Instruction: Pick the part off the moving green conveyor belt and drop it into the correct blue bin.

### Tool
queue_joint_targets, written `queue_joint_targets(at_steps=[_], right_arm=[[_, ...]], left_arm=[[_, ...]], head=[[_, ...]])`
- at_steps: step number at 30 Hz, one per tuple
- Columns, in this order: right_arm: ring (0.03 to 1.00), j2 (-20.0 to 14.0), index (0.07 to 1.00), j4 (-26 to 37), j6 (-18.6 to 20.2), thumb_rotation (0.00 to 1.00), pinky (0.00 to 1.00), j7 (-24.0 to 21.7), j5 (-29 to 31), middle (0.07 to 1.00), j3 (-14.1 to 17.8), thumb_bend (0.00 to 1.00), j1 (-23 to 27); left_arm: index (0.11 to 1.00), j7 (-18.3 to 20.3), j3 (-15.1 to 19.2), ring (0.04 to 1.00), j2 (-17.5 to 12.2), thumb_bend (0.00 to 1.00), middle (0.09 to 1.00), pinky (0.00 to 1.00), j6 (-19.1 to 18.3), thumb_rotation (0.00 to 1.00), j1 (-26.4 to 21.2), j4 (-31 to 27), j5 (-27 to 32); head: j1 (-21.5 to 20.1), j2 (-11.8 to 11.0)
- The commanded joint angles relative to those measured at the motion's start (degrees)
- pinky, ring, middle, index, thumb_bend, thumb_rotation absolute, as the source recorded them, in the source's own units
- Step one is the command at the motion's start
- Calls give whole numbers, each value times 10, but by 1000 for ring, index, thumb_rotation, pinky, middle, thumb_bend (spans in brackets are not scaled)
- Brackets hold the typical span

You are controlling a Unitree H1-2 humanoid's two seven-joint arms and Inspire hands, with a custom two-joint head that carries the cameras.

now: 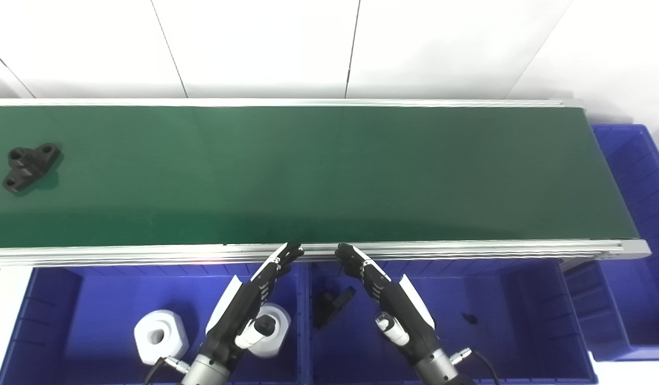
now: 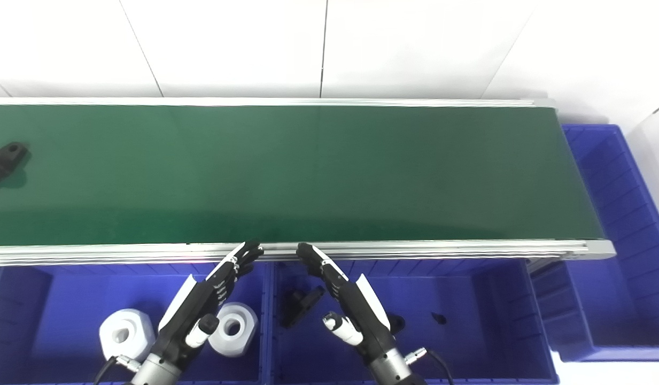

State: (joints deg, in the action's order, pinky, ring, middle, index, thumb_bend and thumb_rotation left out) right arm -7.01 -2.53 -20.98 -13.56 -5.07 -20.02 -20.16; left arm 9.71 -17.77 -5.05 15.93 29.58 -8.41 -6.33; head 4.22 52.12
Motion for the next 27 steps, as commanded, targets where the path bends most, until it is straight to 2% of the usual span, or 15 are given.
queue_joint_targets(at_steps=[1, 27], right_arm=[[924, 3, 929, 13, -7, 985, 907, -3, 6, 915, -1, 917, 0], [919, 2, 931, 13, -10, 982, 896, -4, 10, 916, -1, 914, 0]], left_arm=[[937, -2, -1, 960, -1, 996, 930, 947, 10, 1000, 5, -12, 1], [935, -4, -1, 959, 1, 1000, 926, 947, 7, 1000, 7, -14, -2]], head=[[0, -1], [-1, 1]])
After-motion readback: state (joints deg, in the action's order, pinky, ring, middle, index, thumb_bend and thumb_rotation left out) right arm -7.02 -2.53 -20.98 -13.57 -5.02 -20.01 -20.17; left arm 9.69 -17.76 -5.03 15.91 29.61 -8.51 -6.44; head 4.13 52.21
